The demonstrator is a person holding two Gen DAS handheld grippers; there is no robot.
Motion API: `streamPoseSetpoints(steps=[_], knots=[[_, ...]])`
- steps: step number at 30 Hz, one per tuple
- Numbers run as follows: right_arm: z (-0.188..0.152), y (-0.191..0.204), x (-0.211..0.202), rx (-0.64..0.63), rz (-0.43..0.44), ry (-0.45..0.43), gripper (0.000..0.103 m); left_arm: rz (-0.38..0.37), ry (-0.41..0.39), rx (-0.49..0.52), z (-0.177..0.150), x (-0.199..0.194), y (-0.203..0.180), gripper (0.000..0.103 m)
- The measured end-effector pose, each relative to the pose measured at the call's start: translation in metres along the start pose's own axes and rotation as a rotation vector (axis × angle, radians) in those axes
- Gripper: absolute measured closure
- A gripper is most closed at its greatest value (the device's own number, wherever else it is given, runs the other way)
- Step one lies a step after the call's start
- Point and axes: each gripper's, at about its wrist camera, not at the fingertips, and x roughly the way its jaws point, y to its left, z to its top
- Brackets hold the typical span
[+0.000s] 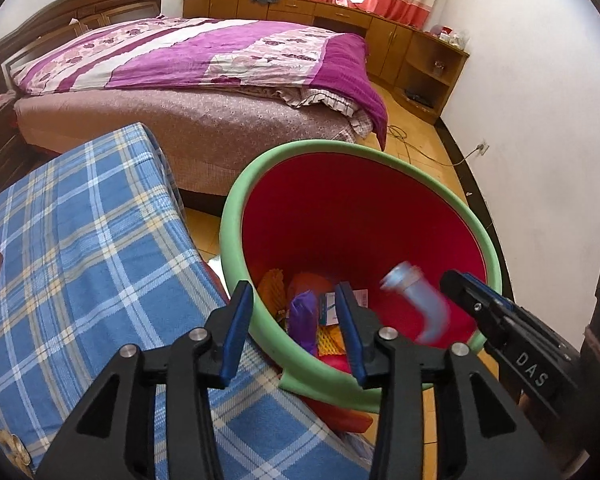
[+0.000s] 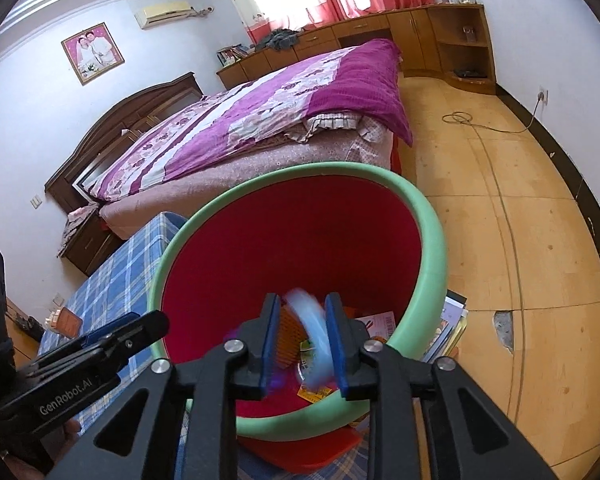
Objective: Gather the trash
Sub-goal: 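Open the left tool to drop the purple bag while the right tool drops the blue handle, then move both tools back over the table toward the orange box and crumpled paper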
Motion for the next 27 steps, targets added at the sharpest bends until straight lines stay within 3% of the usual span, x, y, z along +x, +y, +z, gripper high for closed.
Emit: streamPoseSetpoints(steps=[27], knots=[[-0.001, 0.042, -0.019, -0.086, -0.014, -0.022, 0.039, 0.095, -0.07, -0.119, -0.012, -0.053, 0.058, 0.06]])
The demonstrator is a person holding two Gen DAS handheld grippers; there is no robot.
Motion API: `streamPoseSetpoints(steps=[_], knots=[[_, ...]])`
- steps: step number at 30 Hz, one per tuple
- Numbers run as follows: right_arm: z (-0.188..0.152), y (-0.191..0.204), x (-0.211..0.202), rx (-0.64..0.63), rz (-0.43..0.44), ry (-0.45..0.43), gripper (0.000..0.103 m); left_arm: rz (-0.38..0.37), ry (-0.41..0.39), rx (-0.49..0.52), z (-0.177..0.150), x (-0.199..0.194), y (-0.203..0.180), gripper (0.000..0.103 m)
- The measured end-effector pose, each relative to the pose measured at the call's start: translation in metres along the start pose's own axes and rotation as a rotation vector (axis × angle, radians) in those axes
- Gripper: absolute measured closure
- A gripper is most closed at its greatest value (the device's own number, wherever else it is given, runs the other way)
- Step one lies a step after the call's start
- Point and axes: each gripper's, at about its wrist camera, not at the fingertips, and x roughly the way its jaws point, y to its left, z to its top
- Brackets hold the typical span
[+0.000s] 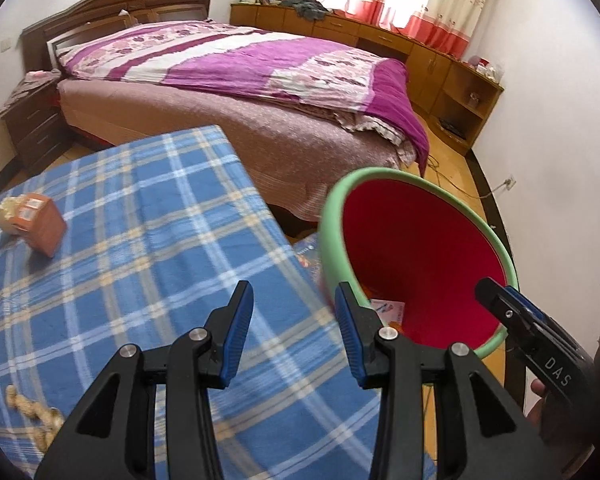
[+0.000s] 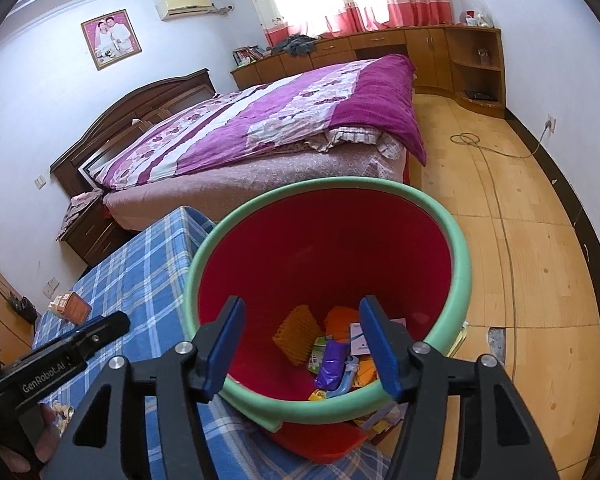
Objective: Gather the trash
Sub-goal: 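Move both tools back over the table toward the orange box and crumpled paper, then grasp the orange cardboard box with the right tool while the left tool grasps the crumpled white paper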
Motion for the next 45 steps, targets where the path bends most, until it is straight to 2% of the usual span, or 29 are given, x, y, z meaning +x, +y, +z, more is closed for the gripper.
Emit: streamPoseSetpoints(steps=[5, 9, 20, 33, 41, 45], knots=[[0.003, 0.016, -0.005, -0.009, 0.018, -0.005, 0.033, 0.031, -0.022, -0.025, 0.003, -0.015, 0.023, 0.06], [0.009, 0.037, -0.01, -0.039, 0.051, -0.02, 0.032, 0.064, -0.041, -0.044, 0.007, -0.027, 0.046, 0.06], [0.017, 0.121, 0.002, -0.154, 0.15, -0.01, 0.029, 0.18, -0.084, -0.097, 0.014, -0.057, 0.118, 0.06], [0.003, 0.224, 0.057, -0.262, 0.289, 0.093, 0.028, 0.316, -0.074, -0.203, 0.008, -0.064, 0.214, 0.06], [-0.014, 0.276, 0.099, -0.321, 0.34, 0.162, 0.023, 0.381, -0.048, -0.278, -0.005, -0.053, 0.261, 0.06], [-0.024, 0.299, 0.12, -0.346, 0.361, 0.2, 0.017, 0.402, -0.035, -0.308, -0.011, -0.049, 0.28, 0.06]])
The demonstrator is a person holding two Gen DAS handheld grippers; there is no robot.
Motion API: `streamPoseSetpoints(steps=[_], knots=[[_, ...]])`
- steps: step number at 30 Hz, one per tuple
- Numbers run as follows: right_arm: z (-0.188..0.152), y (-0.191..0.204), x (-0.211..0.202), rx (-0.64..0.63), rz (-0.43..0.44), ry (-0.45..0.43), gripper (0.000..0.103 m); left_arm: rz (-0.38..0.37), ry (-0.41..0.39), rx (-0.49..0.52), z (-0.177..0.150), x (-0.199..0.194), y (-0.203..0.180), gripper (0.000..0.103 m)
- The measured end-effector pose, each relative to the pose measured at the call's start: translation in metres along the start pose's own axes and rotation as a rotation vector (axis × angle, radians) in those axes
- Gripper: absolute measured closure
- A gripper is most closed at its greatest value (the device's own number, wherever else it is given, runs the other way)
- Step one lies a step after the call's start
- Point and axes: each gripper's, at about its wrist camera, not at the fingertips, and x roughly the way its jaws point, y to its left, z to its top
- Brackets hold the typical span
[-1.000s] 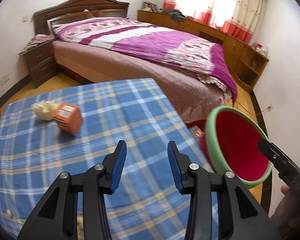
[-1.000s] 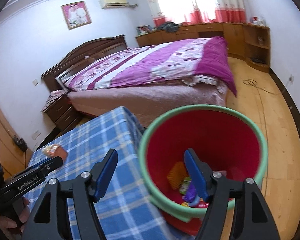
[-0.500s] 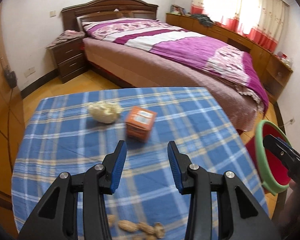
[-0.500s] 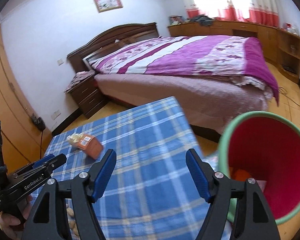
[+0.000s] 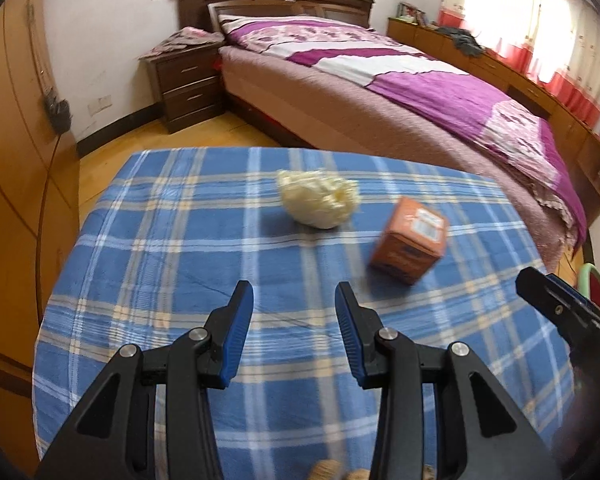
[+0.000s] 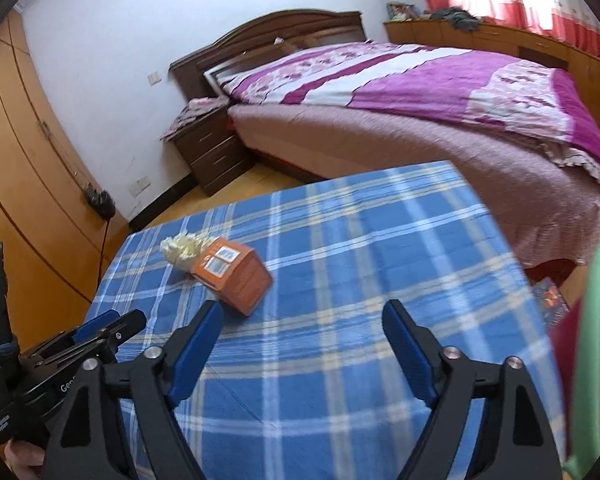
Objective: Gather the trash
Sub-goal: 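Grasp the orange cardboard box with the right tool while the left tool grasps the crumpled white paper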
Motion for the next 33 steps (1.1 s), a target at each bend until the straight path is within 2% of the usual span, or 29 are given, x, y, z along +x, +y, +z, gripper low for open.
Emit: streamPoseSetpoints(steps=[9, 18, 19, 20, 21, 23, 26, 29, 33], knots=[[0.01, 0.037, 0.049, -0.057, 0.017, 0.028, 0.004, 0.028, 0.015, -0.045, 0.003, 0.018, 0.026, 0.06], [0.013, 0.063, 0.081, -0.133, -0.024, 0.03, 0.004, 0.027, 0.023, -0.073, 0.006, 0.027, 0.038, 0.06], [0.012, 0.063, 0.082, -0.134, -0.027, 0.028, 0.009, 0.024, 0.021, -0.074, 0.007, 0.027, 0.038, 0.06], [0.012, 0.062, 0.082, -0.13, -0.028, 0.025, 0.019, 0.022, 0.018, -0.075, 0.007, 0.027, 0.038, 0.06], [0.012, 0.061, 0.083, -0.125, -0.027, 0.027, 0.024, 0.019, 0.016, -0.075, 0.008, 0.028, 0.038, 0.06], [0.013, 0.058, 0.085, -0.114, -0.024, 0.037, 0.042, 0.015, 0.013, -0.072, 0.01, 0.028, 0.036, 0.06], [0.014, 0.051, 0.083, -0.095, -0.028, 0.03, 0.043, 0.003, 0.009, -0.066, 0.014, 0.03, 0.032, 0.059], [0.017, 0.041, 0.074, -0.069, -0.038, 0.008, 0.044, -0.01, 0.0, -0.057, 0.019, 0.03, 0.026, 0.051], [0.022, 0.021, 0.057, -0.027, -0.076, -0.024, 0.044, -0.035, -0.02, -0.044, 0.03, 0.031, 0.017, 0.046]])
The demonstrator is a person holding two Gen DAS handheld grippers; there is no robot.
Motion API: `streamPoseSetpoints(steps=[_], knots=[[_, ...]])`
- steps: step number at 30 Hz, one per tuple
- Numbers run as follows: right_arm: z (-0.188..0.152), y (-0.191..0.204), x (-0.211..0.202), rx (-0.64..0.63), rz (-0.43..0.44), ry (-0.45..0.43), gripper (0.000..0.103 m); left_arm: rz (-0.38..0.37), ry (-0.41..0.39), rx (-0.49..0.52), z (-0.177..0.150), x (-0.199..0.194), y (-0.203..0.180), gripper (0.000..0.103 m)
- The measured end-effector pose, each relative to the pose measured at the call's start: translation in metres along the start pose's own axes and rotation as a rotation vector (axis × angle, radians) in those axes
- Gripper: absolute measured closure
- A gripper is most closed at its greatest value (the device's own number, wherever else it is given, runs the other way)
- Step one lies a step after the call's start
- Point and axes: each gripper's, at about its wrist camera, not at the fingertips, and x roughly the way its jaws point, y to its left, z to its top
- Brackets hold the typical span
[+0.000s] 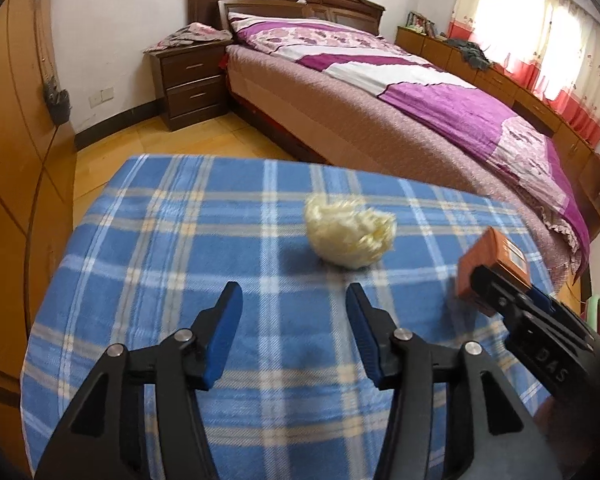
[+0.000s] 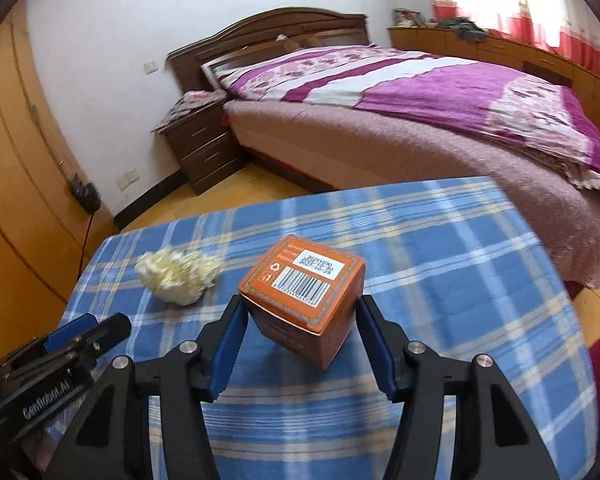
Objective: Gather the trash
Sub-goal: 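Grasp the orange cardboard box with the right tool while the left tool grasps the crumpled white paper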
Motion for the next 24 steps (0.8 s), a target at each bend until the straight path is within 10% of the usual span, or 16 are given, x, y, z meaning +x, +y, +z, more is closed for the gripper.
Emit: streamPoseSetpoints(steps=[24], knots=[[0.001, -0.046, 0.001, 0.036, -0.133, 0.031, 0.044, -0.059, 0.066, 0.009, 0.028, 0.067, -0.035, 0.045]])
